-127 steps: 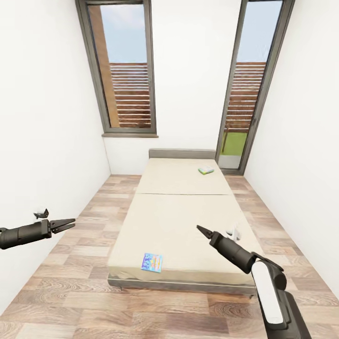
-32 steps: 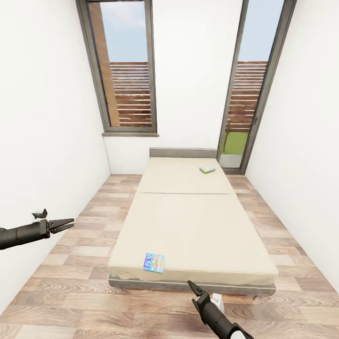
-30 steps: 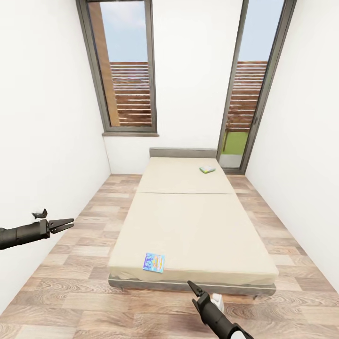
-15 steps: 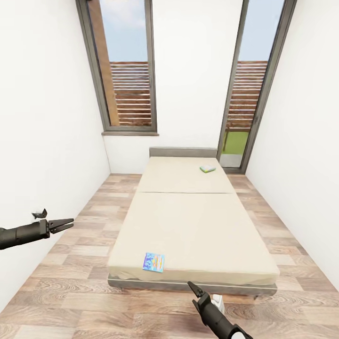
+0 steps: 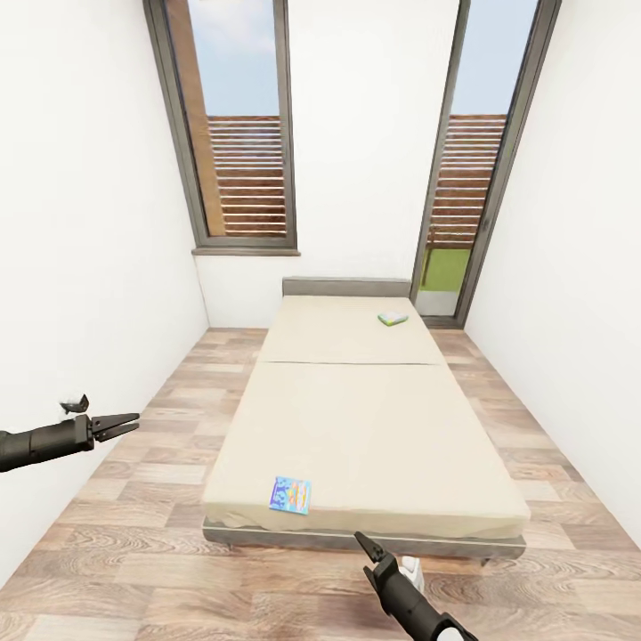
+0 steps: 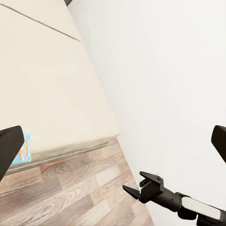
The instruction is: Put all the toys in the child's room - the three board games (two on the bed and one on the table), the two jigsaw puzzles on the table, and the tennis ball on the table - inside the toy box on the table in the child's room.
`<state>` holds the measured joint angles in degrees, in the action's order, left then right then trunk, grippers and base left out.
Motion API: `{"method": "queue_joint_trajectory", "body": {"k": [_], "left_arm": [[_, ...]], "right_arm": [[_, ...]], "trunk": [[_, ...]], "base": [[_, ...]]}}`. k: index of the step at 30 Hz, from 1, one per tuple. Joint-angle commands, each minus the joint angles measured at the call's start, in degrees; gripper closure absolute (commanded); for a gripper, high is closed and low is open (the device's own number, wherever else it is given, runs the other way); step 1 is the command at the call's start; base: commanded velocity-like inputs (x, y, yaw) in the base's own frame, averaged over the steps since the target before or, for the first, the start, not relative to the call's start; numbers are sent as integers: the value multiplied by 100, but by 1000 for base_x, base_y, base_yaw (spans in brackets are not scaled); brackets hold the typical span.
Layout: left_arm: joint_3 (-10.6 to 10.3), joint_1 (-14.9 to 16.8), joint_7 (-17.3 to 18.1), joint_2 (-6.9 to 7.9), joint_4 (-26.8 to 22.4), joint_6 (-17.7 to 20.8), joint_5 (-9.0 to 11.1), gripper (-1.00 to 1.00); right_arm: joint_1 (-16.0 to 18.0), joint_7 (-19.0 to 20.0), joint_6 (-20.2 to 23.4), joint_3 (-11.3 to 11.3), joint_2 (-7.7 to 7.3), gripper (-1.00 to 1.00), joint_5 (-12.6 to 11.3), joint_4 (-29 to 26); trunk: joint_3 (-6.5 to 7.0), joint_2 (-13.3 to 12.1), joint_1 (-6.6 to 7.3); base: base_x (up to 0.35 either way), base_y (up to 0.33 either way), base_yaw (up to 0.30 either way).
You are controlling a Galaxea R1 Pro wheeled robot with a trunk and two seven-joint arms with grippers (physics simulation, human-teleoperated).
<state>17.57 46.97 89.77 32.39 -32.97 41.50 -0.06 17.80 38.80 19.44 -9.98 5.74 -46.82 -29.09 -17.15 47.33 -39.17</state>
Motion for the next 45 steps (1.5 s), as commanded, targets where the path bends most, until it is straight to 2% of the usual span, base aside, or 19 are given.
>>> {"method": "queue_joint_trajectory", "body": {"k": [1, 8, 24, 35, 45], "left_arm": [[1, 4, 24, 0, 1, 64, -4, -100], [8, 5, 24, 4, 8, 81, -10, -100], [27, 2, 24, 5, 19, 76, -11, -100], [28, 5, 24, 5, 19, 62, -9, -100], [28, 4, 24, 5, 19, 60, -7, -100]], "right_arm": [[4, 12, 51, -31, 6, -100, -29, 0], [4, 14, 51, -27, 13, -100, -32, 0], [4, 24, 43, -23, 16, -100, -29, 0], [4, 23, 38, -24, 26, -100, -29, 0], [4, 16, 25, -30, 24, -100, -20, 0]], "trunk": [[-8, 6, -1], [-8, 6, -1], [-8, 6, -1], [-8, 6, -1], [-8, 6, -1]], "base": [[0, 0, 0], [0, 20, 0], [14, 214, 0], [19, 11, 0], [198, 0, 0]]}}
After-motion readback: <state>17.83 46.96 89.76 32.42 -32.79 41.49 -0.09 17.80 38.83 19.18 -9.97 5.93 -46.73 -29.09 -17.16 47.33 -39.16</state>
